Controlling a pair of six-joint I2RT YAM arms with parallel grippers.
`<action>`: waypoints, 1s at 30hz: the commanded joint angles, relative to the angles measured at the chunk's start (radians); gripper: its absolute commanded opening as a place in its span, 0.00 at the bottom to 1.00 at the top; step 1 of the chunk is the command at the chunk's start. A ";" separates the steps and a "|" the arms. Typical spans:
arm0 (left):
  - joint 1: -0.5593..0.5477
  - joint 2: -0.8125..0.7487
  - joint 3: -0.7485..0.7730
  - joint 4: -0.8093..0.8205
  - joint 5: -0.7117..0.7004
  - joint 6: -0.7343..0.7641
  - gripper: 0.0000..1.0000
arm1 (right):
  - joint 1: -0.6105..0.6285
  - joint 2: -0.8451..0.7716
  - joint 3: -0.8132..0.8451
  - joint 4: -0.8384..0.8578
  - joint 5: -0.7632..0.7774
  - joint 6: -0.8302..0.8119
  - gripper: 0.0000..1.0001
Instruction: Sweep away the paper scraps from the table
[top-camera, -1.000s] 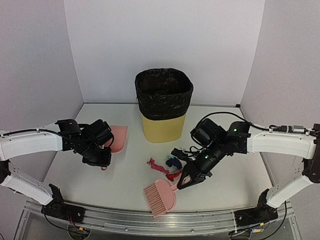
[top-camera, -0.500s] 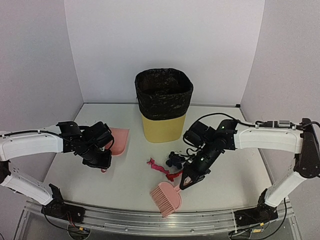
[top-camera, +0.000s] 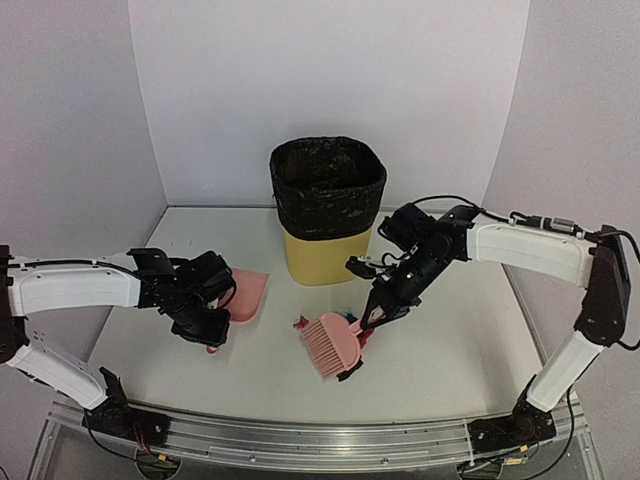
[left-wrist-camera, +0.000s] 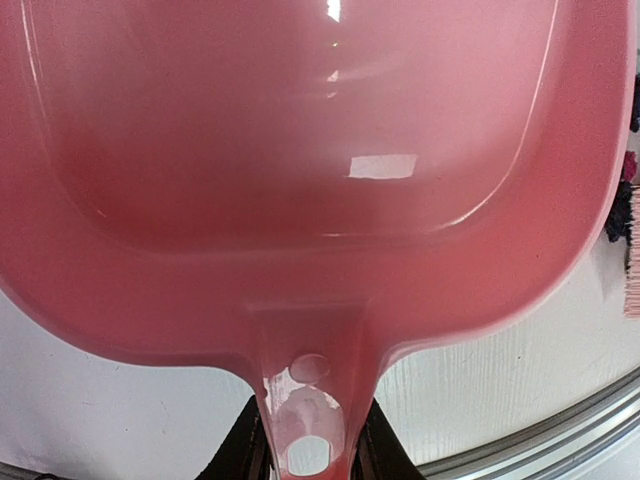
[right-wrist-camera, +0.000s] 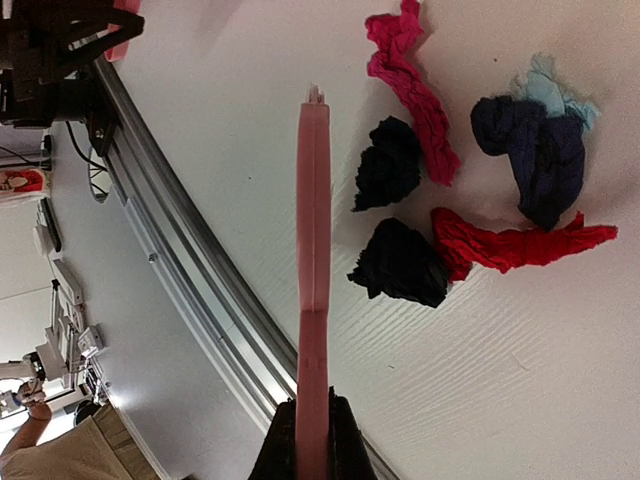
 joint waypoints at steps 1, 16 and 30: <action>-0.003 0.017 0.029 -0.049 0.002 0.028 0.00 | 0.007 -0.060 0.065 0.024 -0.127 0.068 0.00; -0.001 0.061 0.091 0.071 -0.069 0.051 0.00 | 0.031 0.112 0.033 0.409 0.160 0.724 0.00; -0.003 0.150 0.113 -0.011 0.024 0.125 0.00 | 0.031 0.030 -0.146 0.363 0.198 0.783 0.00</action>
